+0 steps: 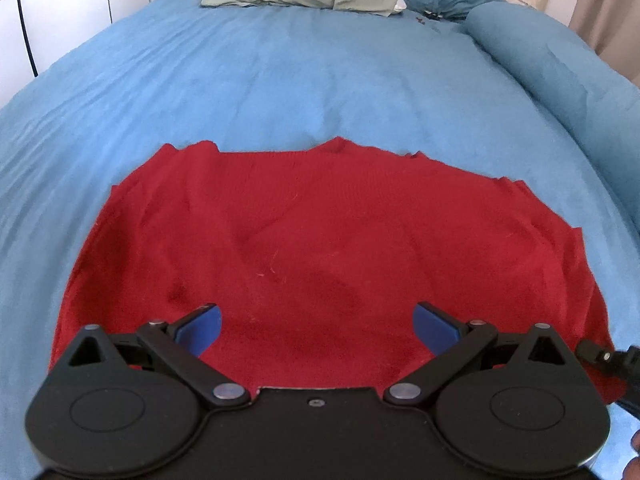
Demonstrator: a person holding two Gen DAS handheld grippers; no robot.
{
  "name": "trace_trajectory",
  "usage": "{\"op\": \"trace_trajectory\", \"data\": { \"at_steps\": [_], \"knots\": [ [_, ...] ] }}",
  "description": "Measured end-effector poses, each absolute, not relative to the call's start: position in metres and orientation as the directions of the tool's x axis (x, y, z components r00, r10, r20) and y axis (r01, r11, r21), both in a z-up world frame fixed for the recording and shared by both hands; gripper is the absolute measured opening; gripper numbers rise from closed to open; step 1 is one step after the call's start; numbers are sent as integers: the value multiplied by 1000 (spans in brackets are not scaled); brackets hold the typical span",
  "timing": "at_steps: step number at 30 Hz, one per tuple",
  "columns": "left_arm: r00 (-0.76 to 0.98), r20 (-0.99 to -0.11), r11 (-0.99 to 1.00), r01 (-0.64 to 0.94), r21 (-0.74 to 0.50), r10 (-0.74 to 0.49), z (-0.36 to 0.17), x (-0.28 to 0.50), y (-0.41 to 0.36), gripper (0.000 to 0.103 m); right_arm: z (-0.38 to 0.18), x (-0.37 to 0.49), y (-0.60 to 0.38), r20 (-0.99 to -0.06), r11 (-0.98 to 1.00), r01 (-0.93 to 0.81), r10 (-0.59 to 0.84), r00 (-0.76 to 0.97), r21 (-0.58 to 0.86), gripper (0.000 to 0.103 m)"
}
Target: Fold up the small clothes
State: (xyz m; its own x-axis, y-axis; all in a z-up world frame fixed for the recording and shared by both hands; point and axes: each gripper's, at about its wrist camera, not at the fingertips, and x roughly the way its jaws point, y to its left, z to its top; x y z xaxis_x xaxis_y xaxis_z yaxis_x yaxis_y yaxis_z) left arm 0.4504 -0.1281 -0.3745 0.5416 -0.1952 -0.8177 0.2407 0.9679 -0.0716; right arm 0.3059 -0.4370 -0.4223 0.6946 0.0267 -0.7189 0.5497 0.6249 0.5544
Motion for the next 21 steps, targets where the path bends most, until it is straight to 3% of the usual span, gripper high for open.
{"op": "trace_trajectory", "data": {
  "at_steps": [2, 4, 13, 15, 21],
  "knots": [
    [541, -820, 968, 244, -60, -187, -379, 452, -130, 103, -425, 306, -440, -710, 605, 548, 39, 704, 577, 46],
    [538, -824, 969, 244, -47, -175, -385, 454, -132, 103, -421, 307, -439, -707, 623, 536, 38, 706, 569, 35],
    [473, -871, 955, 295, 12, -135, -402, 469, -140, 101, -353, 324, -415, -598, 688, 389, 82, 797, 613, 30],
    [485, -865, 954, 298, 25, -129, -387, 471, -127, 96, -330, 342, -399, -561, 706, 324, 125, 818, 629, 30],
    [544, -837, 967, 237, 91, -55, -340, 468, -38, 97, -265, 412, -308, -430, 736, 28, 364, 826, 676, 29]
  ]
}}
